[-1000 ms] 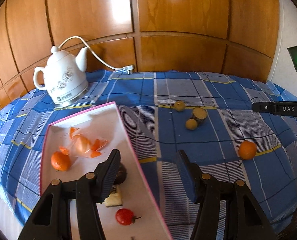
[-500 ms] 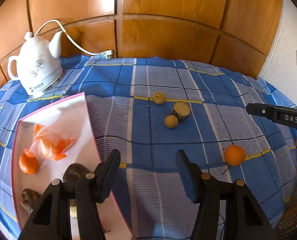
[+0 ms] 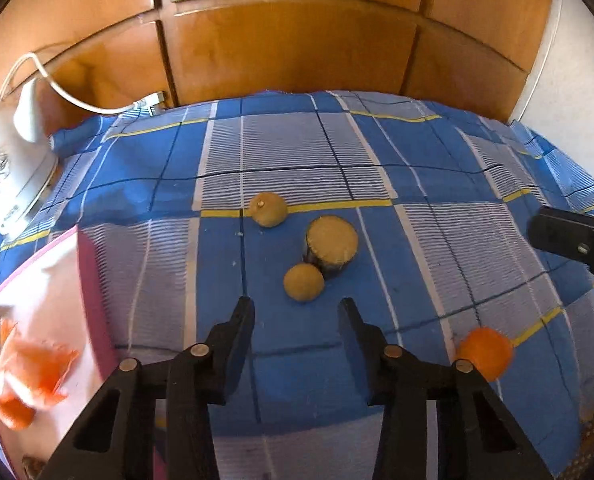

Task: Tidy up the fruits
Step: 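Grasp the small yellow round fruit with the left gripper, then grasp the small orange with the right gripper while the left gripper holds the yellow fruit, then carry the yellow fruit into the tray and release it with the left gripper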

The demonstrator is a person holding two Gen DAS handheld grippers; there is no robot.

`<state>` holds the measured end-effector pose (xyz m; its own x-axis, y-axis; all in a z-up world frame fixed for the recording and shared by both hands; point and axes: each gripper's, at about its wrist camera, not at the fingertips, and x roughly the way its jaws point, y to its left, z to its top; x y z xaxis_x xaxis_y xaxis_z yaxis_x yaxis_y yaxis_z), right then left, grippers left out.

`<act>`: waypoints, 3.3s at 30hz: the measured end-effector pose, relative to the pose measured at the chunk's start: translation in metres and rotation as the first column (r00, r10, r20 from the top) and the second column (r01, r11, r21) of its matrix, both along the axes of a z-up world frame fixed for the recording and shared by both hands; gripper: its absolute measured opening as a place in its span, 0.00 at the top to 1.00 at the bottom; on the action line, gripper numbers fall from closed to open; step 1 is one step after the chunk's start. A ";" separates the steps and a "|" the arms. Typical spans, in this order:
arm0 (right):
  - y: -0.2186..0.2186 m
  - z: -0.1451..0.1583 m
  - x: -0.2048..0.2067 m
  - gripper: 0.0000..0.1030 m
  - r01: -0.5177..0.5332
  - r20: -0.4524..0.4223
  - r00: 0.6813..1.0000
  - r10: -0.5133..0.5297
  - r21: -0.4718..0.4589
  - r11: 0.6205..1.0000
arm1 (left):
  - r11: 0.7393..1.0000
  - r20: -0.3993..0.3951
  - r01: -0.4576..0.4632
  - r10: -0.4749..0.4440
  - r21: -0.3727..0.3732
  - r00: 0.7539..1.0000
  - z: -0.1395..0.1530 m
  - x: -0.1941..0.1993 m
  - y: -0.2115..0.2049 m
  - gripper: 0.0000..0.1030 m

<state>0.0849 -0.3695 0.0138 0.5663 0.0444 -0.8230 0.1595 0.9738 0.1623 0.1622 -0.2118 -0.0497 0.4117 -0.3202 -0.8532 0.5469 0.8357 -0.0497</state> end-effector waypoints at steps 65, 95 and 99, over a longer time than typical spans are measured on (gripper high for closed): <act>0.051 -0.059 0.006 0.44 -0.275 -0.276 0.927 0.255 -0.036 0.961 | 0.984 0.076 0.088 -0.077 -0.154 0.994 -0.025 -0.111 0.041 0.75; 0.068 -0.076 0.008 0.62 -0.316 -0.283 0.921 0.270 -0.134 0.939 | 0.967 0.193 -0.183 0.216 -0.175 0.957 0.058 -0.104 0.132 0.76; 0.062 -0.078 0.010 0.62 -0.303 -0.279 0.923 0.263 -0.110 0.947 | 0.962 0.188 -0.210 0.242 -0.174 0.952 0.056 -0.105 0.145 0.76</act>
<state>0.0945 -0.3078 -0.0639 0.3158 0.0379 -0.9481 -0.1097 0.9940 0.0032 0.0576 -0.0671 0.0067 0.6497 -0.3159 -0.6914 0.3557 0.9302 -0.0908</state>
